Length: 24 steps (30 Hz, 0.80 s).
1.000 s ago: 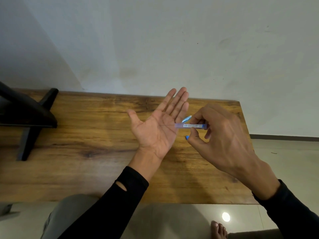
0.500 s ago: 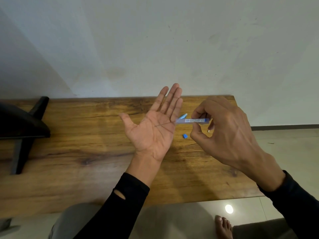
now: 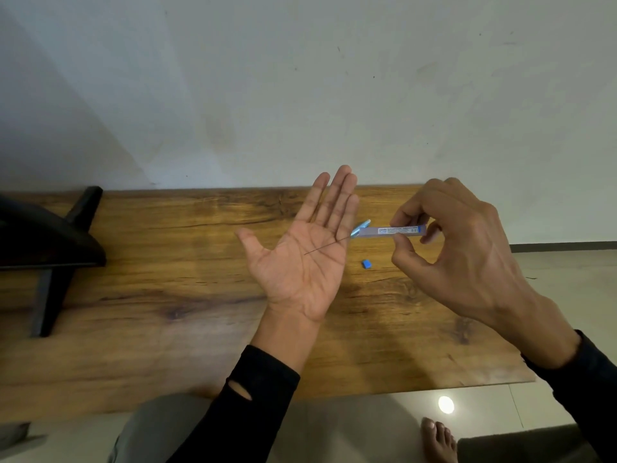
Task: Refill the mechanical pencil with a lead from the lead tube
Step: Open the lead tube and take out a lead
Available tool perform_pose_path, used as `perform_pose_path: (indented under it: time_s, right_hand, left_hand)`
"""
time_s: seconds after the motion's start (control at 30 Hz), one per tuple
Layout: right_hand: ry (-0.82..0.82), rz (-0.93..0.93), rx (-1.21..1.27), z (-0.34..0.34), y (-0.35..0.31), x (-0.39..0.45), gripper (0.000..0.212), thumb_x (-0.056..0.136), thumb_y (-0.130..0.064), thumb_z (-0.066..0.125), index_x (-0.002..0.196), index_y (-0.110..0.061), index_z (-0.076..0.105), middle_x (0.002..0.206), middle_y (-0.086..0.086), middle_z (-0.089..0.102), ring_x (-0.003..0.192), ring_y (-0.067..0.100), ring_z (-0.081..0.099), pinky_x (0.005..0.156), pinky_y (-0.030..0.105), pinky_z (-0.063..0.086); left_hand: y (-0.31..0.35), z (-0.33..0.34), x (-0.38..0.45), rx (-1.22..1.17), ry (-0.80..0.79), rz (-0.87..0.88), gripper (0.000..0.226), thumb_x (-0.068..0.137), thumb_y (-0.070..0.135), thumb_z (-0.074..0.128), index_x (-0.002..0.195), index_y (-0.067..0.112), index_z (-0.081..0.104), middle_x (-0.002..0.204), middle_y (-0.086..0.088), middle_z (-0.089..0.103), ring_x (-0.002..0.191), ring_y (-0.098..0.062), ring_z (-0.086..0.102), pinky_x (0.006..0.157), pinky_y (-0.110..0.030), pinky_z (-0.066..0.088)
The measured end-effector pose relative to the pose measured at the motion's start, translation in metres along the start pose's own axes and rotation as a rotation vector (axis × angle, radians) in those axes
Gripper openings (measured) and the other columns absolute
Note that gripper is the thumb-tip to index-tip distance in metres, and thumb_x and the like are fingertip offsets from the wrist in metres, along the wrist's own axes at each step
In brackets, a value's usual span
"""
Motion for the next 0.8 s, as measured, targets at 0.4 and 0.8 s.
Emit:
perform_pose_path:
  time_s: [0.4, 0.8]
  right_hand:
    - [0.140, 0.325, -0.190, 0.038, 0.083, -0.049, 0.011, 0.083, -0.016, 0.082, 0.091, -0.016, 0.074, 0.098, 0.001, 0.055, 0.100, 0.016, 0.038, 0.083, 0.038, 0.036]
    - [-0.014, 0.459, -0.305, 0.088, 0.102, -0.076, 0.017, 0.086, -0.040, 0.074, 0.092, -0.026, 0.068, 0.099, -0.008, 0.047, 0.096, 0.011, 0.029, 0.078, 0.037, 0.023]
  left_hand:
    - [-0.002, -0.003, 0.004, 0.037, -0.004, -0.017, 0.137, 0.082, 0.100, 0.019, 0.162, -0.011, 0.030, 0.166, -0.035, 0.038, 0.160, -0.043, 0.033, 0.133, -0.048, 0.025]
    - [-0.011, -0.005, 0.005, 0.062, -0.007, -0.042, 0.137, 0.083, 0.100, 0.017, 0.162, -0.010, 0.029, 0.166, -0.034, 0.040, 0.159, -0.043, 0.034, 0.133, -0.048, 0.024]
Point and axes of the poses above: each hand's wrist, its own x-axis towards the middle knuckle, its own z-axis out of the palm, y = z × x, the point moved 8 cm from there along x, towards the middle knuckle
